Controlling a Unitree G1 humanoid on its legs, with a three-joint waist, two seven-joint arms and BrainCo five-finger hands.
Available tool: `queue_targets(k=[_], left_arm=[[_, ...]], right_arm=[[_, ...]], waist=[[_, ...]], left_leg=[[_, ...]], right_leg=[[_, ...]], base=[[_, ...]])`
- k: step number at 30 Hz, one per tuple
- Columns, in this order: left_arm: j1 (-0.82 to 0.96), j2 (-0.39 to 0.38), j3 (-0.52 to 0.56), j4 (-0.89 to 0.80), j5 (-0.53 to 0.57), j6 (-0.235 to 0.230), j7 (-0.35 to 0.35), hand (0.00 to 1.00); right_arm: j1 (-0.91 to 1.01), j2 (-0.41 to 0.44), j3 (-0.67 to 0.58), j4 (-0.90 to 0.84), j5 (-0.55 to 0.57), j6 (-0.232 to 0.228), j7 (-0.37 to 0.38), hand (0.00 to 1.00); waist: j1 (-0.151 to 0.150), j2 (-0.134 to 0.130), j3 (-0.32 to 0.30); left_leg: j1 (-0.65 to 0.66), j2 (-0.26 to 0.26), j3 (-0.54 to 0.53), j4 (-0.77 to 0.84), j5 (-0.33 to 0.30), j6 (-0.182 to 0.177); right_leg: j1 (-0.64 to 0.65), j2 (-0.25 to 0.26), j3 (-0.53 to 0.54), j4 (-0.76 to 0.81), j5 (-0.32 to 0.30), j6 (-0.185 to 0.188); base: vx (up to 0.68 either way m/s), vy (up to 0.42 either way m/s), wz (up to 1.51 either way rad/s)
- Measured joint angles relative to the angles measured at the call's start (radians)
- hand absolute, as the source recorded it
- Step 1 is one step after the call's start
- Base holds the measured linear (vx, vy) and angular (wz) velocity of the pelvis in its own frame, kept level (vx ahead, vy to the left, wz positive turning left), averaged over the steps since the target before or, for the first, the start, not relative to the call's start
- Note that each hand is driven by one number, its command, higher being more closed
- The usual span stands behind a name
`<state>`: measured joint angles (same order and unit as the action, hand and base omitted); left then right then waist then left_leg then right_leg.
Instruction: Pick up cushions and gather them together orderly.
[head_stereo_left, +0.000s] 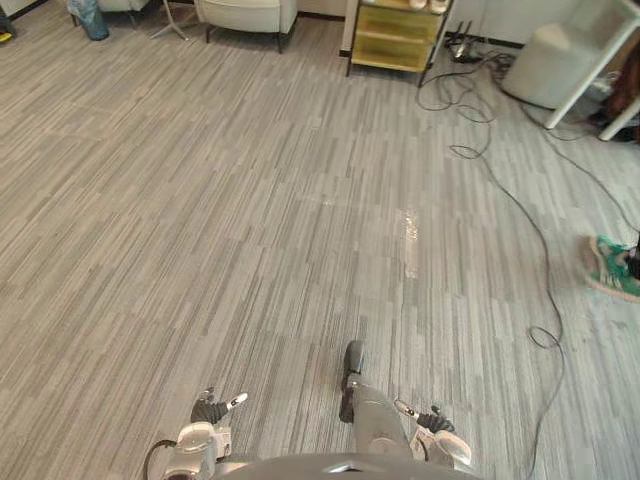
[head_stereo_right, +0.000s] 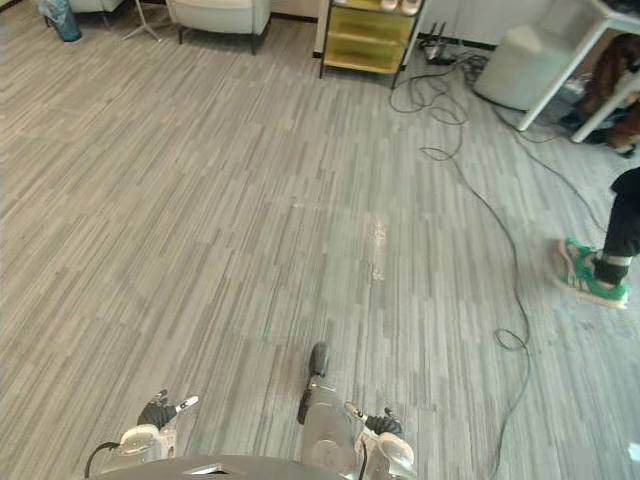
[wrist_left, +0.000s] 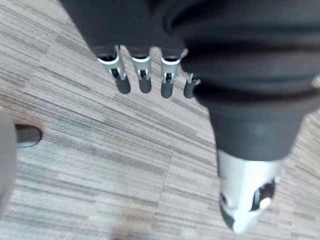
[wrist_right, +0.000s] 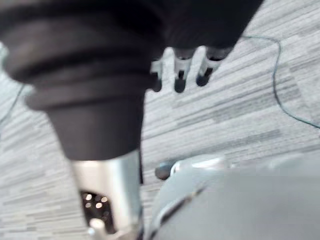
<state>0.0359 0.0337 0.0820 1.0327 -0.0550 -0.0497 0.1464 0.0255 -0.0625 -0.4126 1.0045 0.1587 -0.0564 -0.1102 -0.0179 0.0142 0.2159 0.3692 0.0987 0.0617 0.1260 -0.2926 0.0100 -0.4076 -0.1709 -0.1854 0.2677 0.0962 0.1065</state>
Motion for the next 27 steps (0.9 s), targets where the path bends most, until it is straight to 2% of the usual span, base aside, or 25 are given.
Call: queue_targets(k=[1,2,3,4,5,6,7,8,9,10,11,12,13,15,17,18,19,20,21,22,24,25,26,27], left_arm=[[0.012,-0.023,0.008,0.005,0.000,0.000,0.000,0.00],[0.018,-0.033,0.018,0.003,-0.003,-0.001,0.000,0.00],[0.024,-0.046,0.031,0.003,-0.003,-0.001,0.000,0.00],[0.025,-0.051,0.033,0.003,-0.003,-0.001,-0.002,0.00],[0.025,-0.054,0.034,-0.002,-0.003,-0.002,-0.007,0.00],[0.024,-0.051,0.032,-0.006,-0.004,-0.004,-0.008,0.00],[0.024,-0.048,0.031,-0.015,-0.013,-0.004,-0.008,0.00],[0.024,-0.046,0.031,-0.023,-0.022,-0.004,-0.008,0.00],[0.024,-0.038,0.033,-0.046,-0.027,-0.007,-0.007,0.00],[0.025,-0.037,0.034,-0.053,-0.028,-0.008,-0.007,0.00],[0.026,-0.038,0.033,-0.060,-0.029,-0.009,-0.007,0.00],[0.030,-0.038,0.032,-0.078,-0.031,-0.013,-0.007,0.00],[0.031,-0.038,0.033,-0.085,-0.032,-0.016,-0.008,0.00],[0.028,-0.039,0.036,-0.110,-0.040,-0.018,-0.008,0.00],[0.028,-0.040,0.035,-0.119,-0.040,-0.018,-0.008,0.00],[0.028,-0.040,0.033,-0.119,-0.039,-0.018,-0.007,0.00],[0.032,-0.043,0.030,-0.119,-0.039,-0.018,-0.007,0.00],[0.036,-0.048,0.029,-0.119,-0.040,-0.018,-0.008,0.00],[0.029,-0.042,0.029,-0.118,-0.040,-0.018,-0.007,0.00],[0.024,-0.030,0.028,-0.118,-0.039,-0.018,-0.009,0.00],[0.015,-0.012,0.024,-0.112,-0.039,-0.016,-0.009,0.00],[0.013,-0.003,0.024,-0.108,-0.039,-0.016,-0.009,0.00],[0.012,-0.003,0.022,-0.099,-0.040,-0.016,-0.009,0.00],[0.010,-0.004,0.014,-0.097,-0.041,-0.014,-0.008,0.00]], right_arm=[[0.001,-0.010,-0.027,-0.002,0.000,-0.001,0.000,0.00],[0.001,-0.014,-0.039,-0.002,0.000,-0.001,0.000,0.00],[0.002,-0.021,-0.043,-0.002,0.000,-0.001,0.000,0.00],[0.002,-0.024,-0.041,-0.001,0.000,0.000,0.000,0.00],[0.005,-0.025,-0.038,-0.001,0.001,0.000,-0.002,0.00],[0.012,-0.027,-0.030,-0.001,0.003,-0.002,-0.004,0.00],[0.021,-0.028,-0.026,0.001,0.009,-0.002,-0.006,0.00],[0.021,-0.027,-0.022,0.002,0.014,-0.001,-0.007,0.00],[0.031,-0.021,-0.014,0.002,0.021,-0.001,-0.008,0.00],[0.031,-0.020,-0.010,0.001,0.028,-0.001,-0.008,0.00],[0.030,-0.020,-0.003,-0.001,0.035,-0.001,-0.008,0.00],[0.030,-0.024,0.007,0.002,0.049,-0.001,-0.008,0.00],[0.029,-0.023,0.006,0.004,0.050,0.000,-0.008,0.00],[0.013,-0.007,-0.003,0.002,0.050,0.001,-0.008,0.00],[0.010,0.007,-0.016,-0.003,0.050,0.000,-0.009,0.00],[0.009,0.009,-0.027,-0.003,0.050,0.000,-0.008,0.00],[0.008,0.013,-0.040,-0.003,0.050,0.000,-0.008,0.00],[0.011,0.011,-0.040,-0.001,0.050,-0.001,-0.008,0.00],[0.009,0.005,-0.034,0.006,0.049,0.001,-0.009,0.00],[-0.002,0.021,-0.028,0.006,0.049,0.001,-0.009,0.00],[0.005,0.038,-0.023,-0.005,0.048,-0.001,-0.009,0.00],[0.010,0.041,-0.023,-0.005,0.048,-0.001,-0.008,0.00],[0.022,0.042,-0.023,-0.004,0.048,-0.001,-0.008,0.00],[0.023,0.044,-0.023,-0.005,0.048,-0.002,-0.006,0.00]], waist=[[-0.006,0.043,-0.007],[-0.004,0.056,-0.012],[0.000,0.084,-0.028],[0.000,0.092,-0.034],[-0.001,0.103,-0.029],[0.001,0.100,-0.016],[0.003,0.105,-0.012],[0.007,0.106,-0.012],[0.021,0.087,0.002],[0.023,0.084,0.003],[0.024,0.083,0.003],[0.028,0.084,0.003],[0.036,0.084,0.003],[0.066,0.082,0.005],[0.070,0.074,0.008],[0.071,0.070,0.007],[0.077,0.074,0.003],[0.092,0.087,-0.004],[0.105,0.078,-0.009],[0.103,0.044,-0.012],[0.093,0.000,-0.017],[0.094,-0.005,-0.018],[0.096,-0.009,-0.026],[0.099,-0.014,-0.028]], left_leg=[[-0.035,0.049,-0.041,0.134,0.007,-0.010],[-0.052,0.067,-0.053,0.190,0.022,-0.033],[-0.105,0.100,-0.090,0.318,0.067,-0.102],[-0.143,0.111,-0.113,0.403,0.109,-0.126],[-0.216,0.127,-0.147,0.561,0.248,-0.181],[-0.285,0.150,-0.153,0.732,0.343,-0.196],[-0.360,0.176,-0.126,0.901,0.311,-0.176],[-0.386,0.184,-0.103,0.966,0.286,-0.163],[-0.452,0.187,-0.031,1.054,0.219,-0.126],[-0.470,0.185,-0.014,1.060,0.207,-0.111],[-0.497,0.178,0.005,1.057,0.191,-0.094],[-0.575,0.150,0.041,1.007,0.150,-0.084],[-0.594,0.145,0.061,0.980,0.135,-0.084],[-0.664,0.122,0.129,0.798,0.090,-0.061],[-0.668,0.077,0.155,0.558,0.092,-0.059],[-0.657,0.048,0.153,0.421,0.113,-0.071],[-0.628,0.010,0.122,0.177,0.177,-0.092],[-0.626,0.003,0.088,0.055,0.267,-0.108],[-0.621,-0.014,0.074,0.065,0.353,-0.068],[-0.609,-0.052,0.080,0.073,0.355,-0.011],[-0.608,-0.093,0.091,0.121,0.306,0.039],[-0.599,-0.102,0.095,0.139,0.288,0.050],[-0.578,-0.114,0.099,0.157,0.248,0.063],[-0.547,-0.125,0.109,0.159,0.208,0.069]], right_leg=[[-0.007,0.030,-0.025,0.084,-0.011,-0.026],[-0.005,0.048,-0.031,0.103,-0.024,-0.050],[0.005,0.082,-0.043,0.122,-0.060,-0.099],[0.014,0.100,-0.048,0.128,-0.081,-0.104],[0.053,0.130,-0.055,0.122,-0.113,-0.117],[0.110,0.156,-0.058,0.095,-0.134,-0.131],[0.172,0.180,-0.061,0.064,-0.148,-0.142],[0.206,0.185,-0.061,0.051,-0.149,-0.156],[0.300,0.193,-0.049,0.016,-0.181,-0.173],[0.326,0.193,-0.047,0.005,-0.189,-0.178],[0.357,0.194,-0.046,-0.010,-0.201,-0.176],[0.415,0.194,-0.044,-0.055,-0.214,-0.175],[0.428,0.194,-0.040,-0.068,-0.214,-0.175],[0.487,0.190,-0.017,-0.118,-0.222,-0.162],[0.537,0.170,-0.015,-0.152,-0.234,-0.141],[0.552,0.161,-0.014,-0.163,-0.240,-0.132],[0.575,0.157,-0.008,-0.188,-0.250,-0.120],[0.592,0.165,0.014,-0.209,-0.260,-0.106],[0.605,0.158,0.044,-0.211,-0.276,-0.089],[0.621,0.126,0.057,-0.200,-0.293,-0.070],[0.614,0.077,0.069,-0.137,-0.305,-0.054],[0.610,0.067,0.070,-0.101,-0.305,-0.054],[0.583,0.049,0.084,0.008,-0.307,-0.050],[0.496,0.025,0.116,0.225,-0.301,0.008]], base=[[0.43,-0.308,-0.10],[0.57,-0.348,-0.26],[0.35,-0.183,-0.30],[0.48,-0.225,-0.29],[0.48,-0.194,-0.20],[0.71,-0.270,-0.15],[0.47,-0.158,-0.08],[0.53,-0.159,-0.11],[0.40,-0.102,-0.10],[0.48,-0.117,-0.05],[0.40,-0.056,0.09],[0.38,-0.035,0.04],[0.37,-0.011,-0.15],[0.32,0.047,-0.31],[0.40,0.111,-0.07],[0.36,0.123,0.00],[0.36,0.151,-0.17],[0.47,0.219,-0.47],[0.49,0.226,-0.54],[0.53,0.208,-0.35],[0.54,0.184,0.06],[0.42,0.155,0.15],[0.39,0.160,0.00],[0.45,0.190,-0.09]])
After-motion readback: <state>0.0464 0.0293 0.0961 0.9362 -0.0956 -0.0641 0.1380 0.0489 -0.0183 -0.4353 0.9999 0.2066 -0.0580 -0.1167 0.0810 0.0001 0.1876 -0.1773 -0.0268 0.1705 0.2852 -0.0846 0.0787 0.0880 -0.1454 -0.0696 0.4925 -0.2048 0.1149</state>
